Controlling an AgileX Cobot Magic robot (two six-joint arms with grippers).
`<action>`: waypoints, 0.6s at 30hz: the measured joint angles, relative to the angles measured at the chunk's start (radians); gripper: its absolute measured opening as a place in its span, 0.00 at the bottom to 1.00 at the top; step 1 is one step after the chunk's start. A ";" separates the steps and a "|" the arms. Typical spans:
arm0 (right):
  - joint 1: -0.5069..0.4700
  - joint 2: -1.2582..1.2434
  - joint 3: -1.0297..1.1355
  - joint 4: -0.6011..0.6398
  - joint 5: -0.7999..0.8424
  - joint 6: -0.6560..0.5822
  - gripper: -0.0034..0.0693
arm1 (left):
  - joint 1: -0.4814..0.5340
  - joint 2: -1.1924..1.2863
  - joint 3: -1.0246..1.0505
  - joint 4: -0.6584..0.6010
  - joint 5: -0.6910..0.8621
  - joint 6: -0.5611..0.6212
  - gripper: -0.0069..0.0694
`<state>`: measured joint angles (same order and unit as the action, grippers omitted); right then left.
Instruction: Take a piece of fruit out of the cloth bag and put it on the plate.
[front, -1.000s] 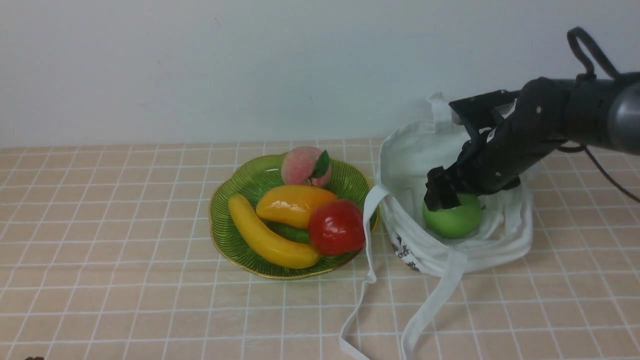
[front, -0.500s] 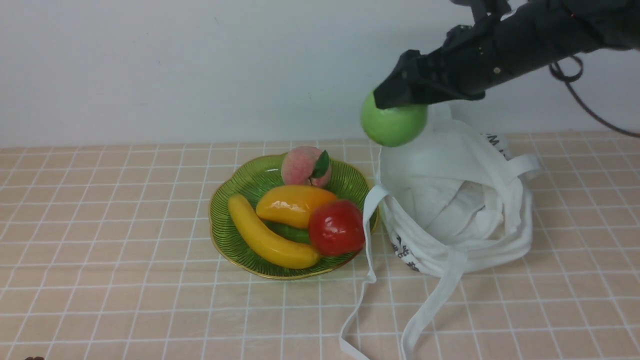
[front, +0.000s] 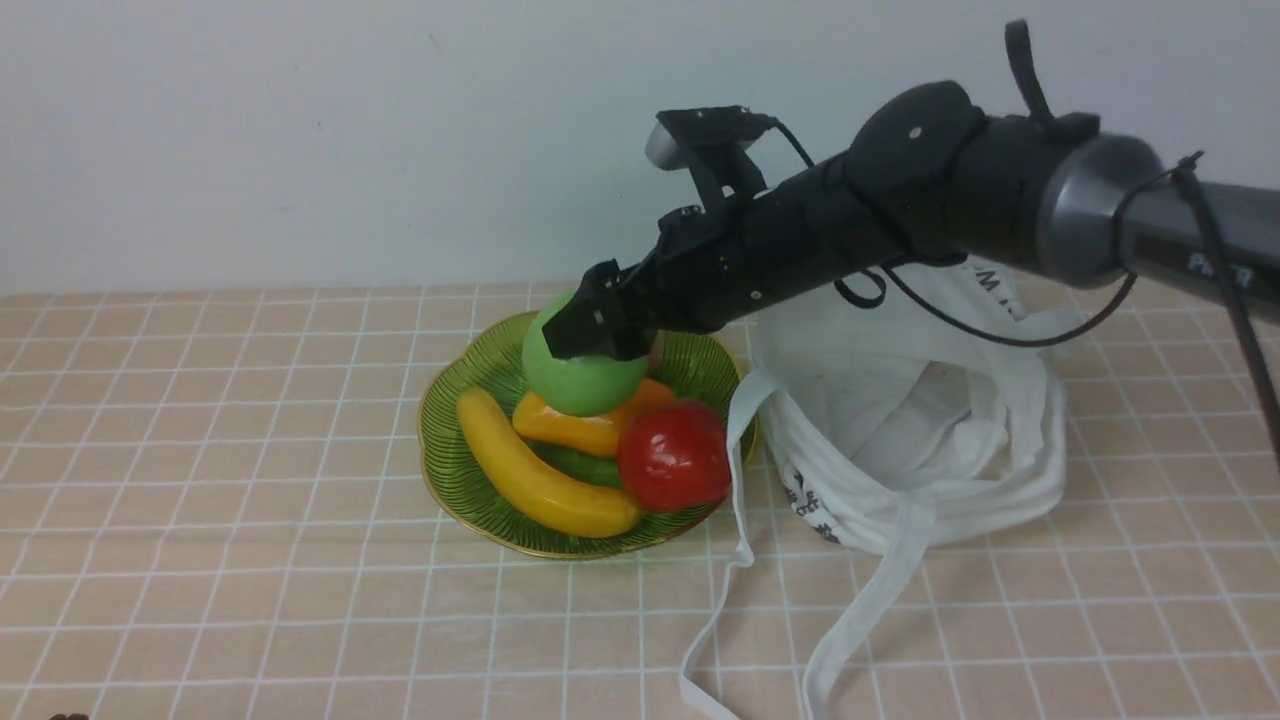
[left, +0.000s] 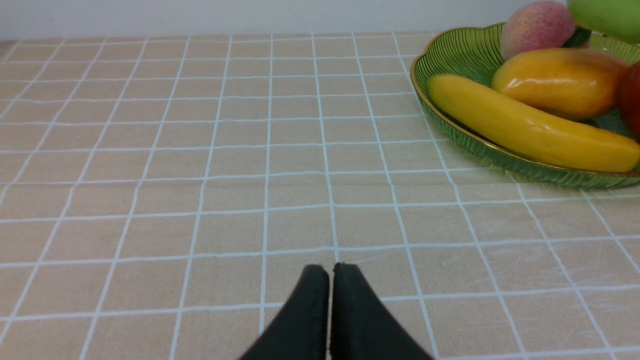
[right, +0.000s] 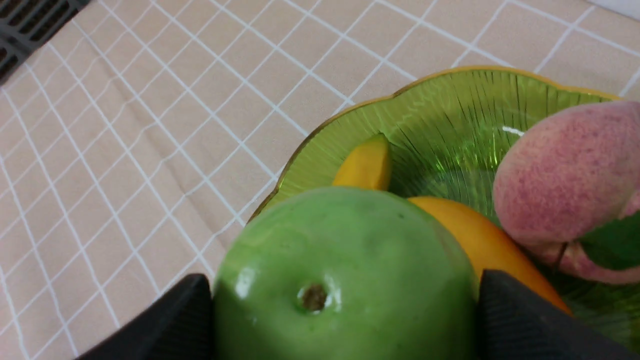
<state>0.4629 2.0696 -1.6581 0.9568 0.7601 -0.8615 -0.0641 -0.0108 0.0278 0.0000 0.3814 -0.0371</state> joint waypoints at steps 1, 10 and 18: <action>0.004 0.001 0.000 0.000 -0.012 -0.009 0.91 | 0.000 0.000 0.000 0.000 0.000 0.000 0.08; 0.009 0.001 -0.003 -0.030 -0.031 -0.028 1.00 | 0.000 0.000 0.000 0.000 0.000 0.000 0.08; 0.011 -0.018 -0.167 -0.292 0.176 0.075 0.96 | 0.000 0.000 0.000 0.000 0.000 0.000 0.08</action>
<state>0.4742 2.0517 -1.8248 0.6652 0.9362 -0.7861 -0.0641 -0.0108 0.0278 0.0000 0.3814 -0.0371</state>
